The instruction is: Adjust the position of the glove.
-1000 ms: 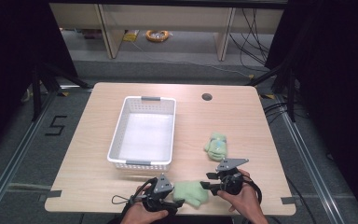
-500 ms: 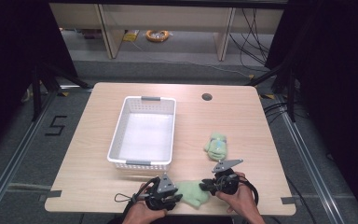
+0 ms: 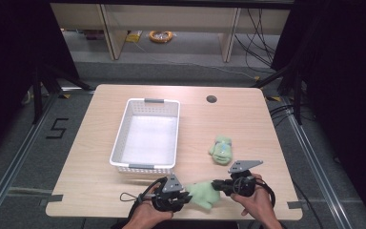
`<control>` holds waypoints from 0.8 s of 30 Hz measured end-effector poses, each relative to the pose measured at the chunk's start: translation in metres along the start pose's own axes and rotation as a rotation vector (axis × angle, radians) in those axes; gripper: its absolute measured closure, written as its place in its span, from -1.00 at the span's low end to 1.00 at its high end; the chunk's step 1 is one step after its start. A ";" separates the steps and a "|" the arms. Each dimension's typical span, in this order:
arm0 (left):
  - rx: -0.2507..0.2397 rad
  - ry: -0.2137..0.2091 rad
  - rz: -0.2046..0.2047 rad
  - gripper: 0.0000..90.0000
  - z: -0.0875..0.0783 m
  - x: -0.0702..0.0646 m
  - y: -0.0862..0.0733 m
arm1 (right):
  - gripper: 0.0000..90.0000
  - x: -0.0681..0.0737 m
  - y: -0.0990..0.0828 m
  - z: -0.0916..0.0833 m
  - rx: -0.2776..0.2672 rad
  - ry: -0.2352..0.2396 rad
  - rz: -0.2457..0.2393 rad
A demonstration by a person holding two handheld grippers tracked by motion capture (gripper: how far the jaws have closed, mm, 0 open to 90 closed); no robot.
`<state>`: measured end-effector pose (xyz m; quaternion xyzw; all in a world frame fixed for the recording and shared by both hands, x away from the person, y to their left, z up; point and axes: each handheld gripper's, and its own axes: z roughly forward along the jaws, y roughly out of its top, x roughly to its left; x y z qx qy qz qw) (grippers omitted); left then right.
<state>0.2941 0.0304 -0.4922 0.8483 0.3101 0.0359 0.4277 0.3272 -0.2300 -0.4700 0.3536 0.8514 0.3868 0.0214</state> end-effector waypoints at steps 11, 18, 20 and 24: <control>0.054 -0.012 -0.001 0.81 0.022 0.005 0.003 | 0.88 -0.019 -0.011 0.000 0.033 -0.028 0.034; 0.056 -0.014 -0.017 0.71 0.025 0.005 0.000 | 0.84 -0.019 -0.014 0.010 0.083 -0.055 0.021; 0.076 -0.015 0.007 0.63 0.023 0.007 0.000 | 0.81 -0.019 -0.014 0.010 0.093 -0.060 0.013; 0.076 -0.003 -0.019 0.28 0.022 0.005 0.000 | 0.62 -0.019 -0.014 0.010 0.091 -0.066 0.019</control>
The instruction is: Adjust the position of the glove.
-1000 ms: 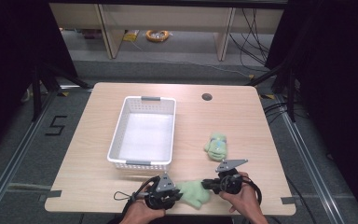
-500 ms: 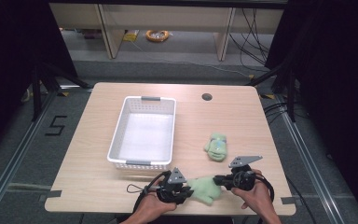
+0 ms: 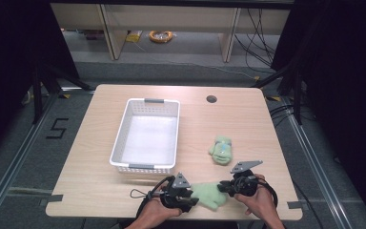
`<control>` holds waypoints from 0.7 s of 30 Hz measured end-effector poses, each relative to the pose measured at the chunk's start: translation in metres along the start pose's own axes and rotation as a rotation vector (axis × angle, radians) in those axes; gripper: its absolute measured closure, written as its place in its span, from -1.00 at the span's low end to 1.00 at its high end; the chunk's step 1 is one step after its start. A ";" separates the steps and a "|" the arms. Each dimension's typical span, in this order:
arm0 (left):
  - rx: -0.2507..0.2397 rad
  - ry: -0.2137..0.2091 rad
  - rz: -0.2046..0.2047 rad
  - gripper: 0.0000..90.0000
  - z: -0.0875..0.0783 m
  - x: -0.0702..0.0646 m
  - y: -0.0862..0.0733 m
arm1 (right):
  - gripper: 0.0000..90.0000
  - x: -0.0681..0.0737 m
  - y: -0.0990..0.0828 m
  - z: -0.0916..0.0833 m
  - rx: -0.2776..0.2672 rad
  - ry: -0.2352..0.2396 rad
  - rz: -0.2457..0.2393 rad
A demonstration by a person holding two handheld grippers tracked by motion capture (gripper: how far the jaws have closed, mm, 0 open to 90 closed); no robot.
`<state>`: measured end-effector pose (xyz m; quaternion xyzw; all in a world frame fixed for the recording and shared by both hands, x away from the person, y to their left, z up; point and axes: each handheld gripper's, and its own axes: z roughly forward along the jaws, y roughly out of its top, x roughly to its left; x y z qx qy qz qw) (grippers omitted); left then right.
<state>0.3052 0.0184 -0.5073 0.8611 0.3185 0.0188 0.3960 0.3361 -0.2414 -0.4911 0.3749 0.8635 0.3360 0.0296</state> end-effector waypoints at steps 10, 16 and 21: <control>-0.032 0.011 -0.018 -0.19 -0.025 -0.005 -0.002 | 0.19 -0.005 0.010 -0.015 -0.051 -0.048 -0.002; -0.054 0.021 -0.033 -0.24 -0.040 -0.001 -0.010 | 0.19 -0.024 0.028 -0.024 -0.119 -0.122 0.030; -0.056 0.039 -0.076 -0.29 -0.051 0.006 -0.020 | 0.19 -0.040 0.049 -0.022 -0.116 -0.185 0.051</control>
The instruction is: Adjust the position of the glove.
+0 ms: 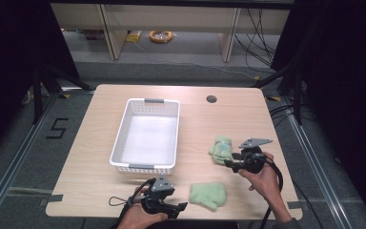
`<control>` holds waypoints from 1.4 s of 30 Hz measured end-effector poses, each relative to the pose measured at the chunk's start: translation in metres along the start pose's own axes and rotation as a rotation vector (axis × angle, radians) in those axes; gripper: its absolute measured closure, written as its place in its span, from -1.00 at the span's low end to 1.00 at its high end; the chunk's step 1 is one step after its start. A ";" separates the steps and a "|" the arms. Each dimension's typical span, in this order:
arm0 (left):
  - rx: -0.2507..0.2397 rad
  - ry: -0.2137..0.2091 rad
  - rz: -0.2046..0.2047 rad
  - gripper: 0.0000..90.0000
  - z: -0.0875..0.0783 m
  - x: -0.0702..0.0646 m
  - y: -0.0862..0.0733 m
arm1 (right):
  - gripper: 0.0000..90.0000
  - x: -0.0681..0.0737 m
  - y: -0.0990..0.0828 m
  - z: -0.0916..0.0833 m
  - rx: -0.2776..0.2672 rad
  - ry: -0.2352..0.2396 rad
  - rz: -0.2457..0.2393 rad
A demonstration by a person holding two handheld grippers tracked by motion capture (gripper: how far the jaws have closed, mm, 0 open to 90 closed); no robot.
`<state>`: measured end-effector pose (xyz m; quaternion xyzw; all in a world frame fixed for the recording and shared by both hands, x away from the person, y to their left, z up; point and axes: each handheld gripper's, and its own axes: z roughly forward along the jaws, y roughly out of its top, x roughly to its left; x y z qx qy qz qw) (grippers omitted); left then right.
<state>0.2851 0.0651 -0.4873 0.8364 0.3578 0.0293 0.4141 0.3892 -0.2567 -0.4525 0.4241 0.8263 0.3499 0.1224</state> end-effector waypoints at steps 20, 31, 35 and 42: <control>0.001 0.013 -0.055 -0.36 -0.007 0.012 -0.011 | 0.12 -0.027 0.042 0.053 0.084 -0.075 0.113; -0.004 0.009 -0.059 -0.37 -0.005 0.010 -0.012 | 0.14 -0.037 0.037 0.081 0.138 -0.079 0.142; 0.004 0.001 -0.053 -0.37 -0.004 0.008 -0.012 | 0.41 -0.038 0.034 0.080 0.139 -0.076 0.084; 0.010 0.006 -0.056 -0.36 -0.005 0.010 -0.012 | 0.82 -0.043 0.031 0.077 0.106 -0.028 0.055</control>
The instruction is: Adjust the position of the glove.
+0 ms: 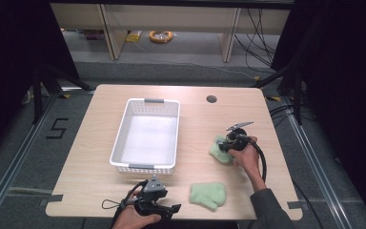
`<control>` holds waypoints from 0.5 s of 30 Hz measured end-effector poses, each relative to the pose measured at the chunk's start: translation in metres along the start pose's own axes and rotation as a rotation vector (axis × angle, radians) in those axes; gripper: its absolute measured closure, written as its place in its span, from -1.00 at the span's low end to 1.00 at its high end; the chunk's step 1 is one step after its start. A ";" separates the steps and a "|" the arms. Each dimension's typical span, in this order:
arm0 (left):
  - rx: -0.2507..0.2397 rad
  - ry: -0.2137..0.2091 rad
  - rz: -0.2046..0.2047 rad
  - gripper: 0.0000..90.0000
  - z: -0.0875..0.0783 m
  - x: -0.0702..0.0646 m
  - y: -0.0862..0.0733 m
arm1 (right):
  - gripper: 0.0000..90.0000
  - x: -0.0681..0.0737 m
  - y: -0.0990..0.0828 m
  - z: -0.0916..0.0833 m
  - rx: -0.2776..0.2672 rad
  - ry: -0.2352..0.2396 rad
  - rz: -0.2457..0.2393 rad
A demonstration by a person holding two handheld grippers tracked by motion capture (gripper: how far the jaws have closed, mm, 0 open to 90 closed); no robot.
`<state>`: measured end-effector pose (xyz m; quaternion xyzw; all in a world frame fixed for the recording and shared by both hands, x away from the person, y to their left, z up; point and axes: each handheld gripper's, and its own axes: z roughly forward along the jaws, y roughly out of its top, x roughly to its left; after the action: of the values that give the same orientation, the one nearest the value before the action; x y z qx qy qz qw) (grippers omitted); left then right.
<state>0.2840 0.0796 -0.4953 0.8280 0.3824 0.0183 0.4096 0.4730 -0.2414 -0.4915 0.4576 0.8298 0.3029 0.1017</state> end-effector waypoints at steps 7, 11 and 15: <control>-0.006 -0.006 0.010 -0.35 -0.003 0.004 0.001 | 0.86 0.008 0.001 -0.026 -0.051 0.068 -0.012; -0.022 0.002 -0.011 -0.35 -0.003 0.005 0.001 | 0.86 0.016 0.002 -0.043 -0.110 0.123 -0.082; -0.013 0.003 -0.002 -0.35 -0.005 0.007 0.002 | 0.86 0.036 -0.001 -0.078 -0.127 0.200 -0.164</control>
<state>0.2881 0.0866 -0.4928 0.8249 0.3838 0.0218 0.4145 0.4180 -0.2442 -0.4263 0.3486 0.8494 0.3896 0.0719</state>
